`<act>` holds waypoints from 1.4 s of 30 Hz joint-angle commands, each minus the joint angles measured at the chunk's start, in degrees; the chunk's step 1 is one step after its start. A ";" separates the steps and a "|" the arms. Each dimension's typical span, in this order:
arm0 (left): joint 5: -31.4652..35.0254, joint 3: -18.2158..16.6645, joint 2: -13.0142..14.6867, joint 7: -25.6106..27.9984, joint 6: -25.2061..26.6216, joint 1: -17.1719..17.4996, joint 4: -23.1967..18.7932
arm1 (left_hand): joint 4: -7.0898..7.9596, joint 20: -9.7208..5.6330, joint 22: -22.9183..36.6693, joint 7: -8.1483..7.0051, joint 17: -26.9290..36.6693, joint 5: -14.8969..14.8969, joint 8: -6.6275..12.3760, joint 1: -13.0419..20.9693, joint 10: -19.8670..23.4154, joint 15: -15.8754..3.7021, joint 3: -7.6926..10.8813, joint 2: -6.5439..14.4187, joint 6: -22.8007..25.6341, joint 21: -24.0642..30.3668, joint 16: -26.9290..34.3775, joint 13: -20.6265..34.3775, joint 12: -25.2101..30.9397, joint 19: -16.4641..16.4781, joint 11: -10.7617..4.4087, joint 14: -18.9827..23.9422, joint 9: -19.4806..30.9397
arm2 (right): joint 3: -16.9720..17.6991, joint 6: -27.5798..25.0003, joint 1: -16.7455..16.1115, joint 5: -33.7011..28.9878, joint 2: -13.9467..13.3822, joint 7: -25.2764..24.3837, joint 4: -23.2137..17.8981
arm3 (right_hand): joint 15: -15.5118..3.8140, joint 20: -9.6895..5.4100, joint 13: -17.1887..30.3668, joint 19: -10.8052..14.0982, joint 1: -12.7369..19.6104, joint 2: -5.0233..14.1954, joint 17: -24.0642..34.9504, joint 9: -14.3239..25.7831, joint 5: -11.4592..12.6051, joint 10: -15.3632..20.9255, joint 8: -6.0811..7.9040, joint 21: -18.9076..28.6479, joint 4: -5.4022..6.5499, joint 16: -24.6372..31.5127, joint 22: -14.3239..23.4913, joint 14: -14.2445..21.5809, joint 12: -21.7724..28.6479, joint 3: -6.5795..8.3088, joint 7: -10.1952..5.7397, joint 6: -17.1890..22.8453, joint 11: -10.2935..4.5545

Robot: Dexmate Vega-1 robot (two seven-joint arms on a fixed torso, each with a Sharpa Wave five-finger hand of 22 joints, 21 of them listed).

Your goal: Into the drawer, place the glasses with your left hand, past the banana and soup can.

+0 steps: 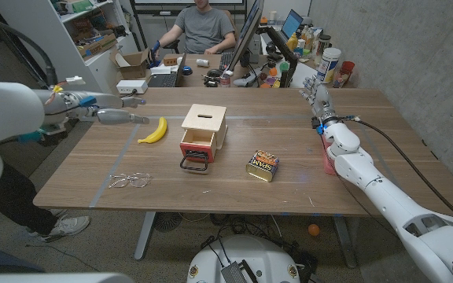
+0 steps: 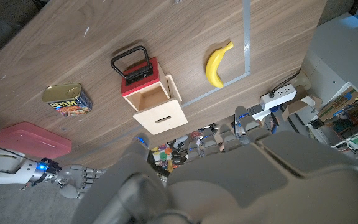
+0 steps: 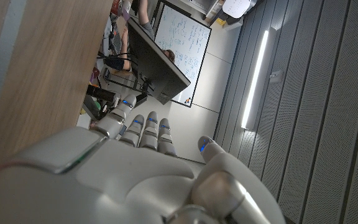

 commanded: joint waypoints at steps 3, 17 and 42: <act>6.75 5.03 7.81 -11.02 8.64 -4.87 -1.27 | -2.06 -1.01 -0.05 0.81 0.08 0.00 0.86 1.91 0.63 -0.19 0.04 -1.35 -1.44 -0.31 -0.08 0.17 0.18 0.58 -0.21 0.48 0.21 | -0.37 1.42 2.64 0.50 1.29 2.45 4.65 | -0.23 -1.20 0.12 0.41 -0.46 4.17 0.07 0.07 -0.15 0.24 -0.05 0.30 -0.11 -0.02 0.10 0.51 -0.10 0.20 0.10 0.65 0.00; 7.14 9.23 18.26 -13.52 14.30 -6.65 1.74 | -4.80 -0.84 -0.12 1.77 0.05 0.31 1.59 5.30 1.70 -0.27 0.41 -1.94 2.28 -0.86 -0.19 0.15 0.24 1.47 -0.39 1.43 0.21 | -0.90 2.56 4.33 0.10 2.60 2.80 7.55 | -0.27 -1.27 0.13 0.54 -0.43 4.30 0.06 0.08 -0.14 0.63 -0.02 0.30 -0.11 0.00 0.10 0.73 -0.01 0.29 0.08 0.87 0.04; 11.70 2.90 37.37 -13.52 20.00 9.64 4.28 | -10.56 -0.46 -0.30 4.90 0.08 4.94 2.04 19.63 4.05 0.98 -0.91 -9.05 7.02 -3.73 -0.35 0.23 0.43 1.41 -0.91 1.66 0.45 | -0.80 3.30 3.92 -0.21 2.82 1.90 7.31 | -0.30 -1.31 0.13 0.72 -0.40 4.33 0.05 0.08 -0.13 0.73 -0.05 0.30 -0.13 -0.02 0.09 1.02 -0.10 0.38 0.06 1.02 -0.17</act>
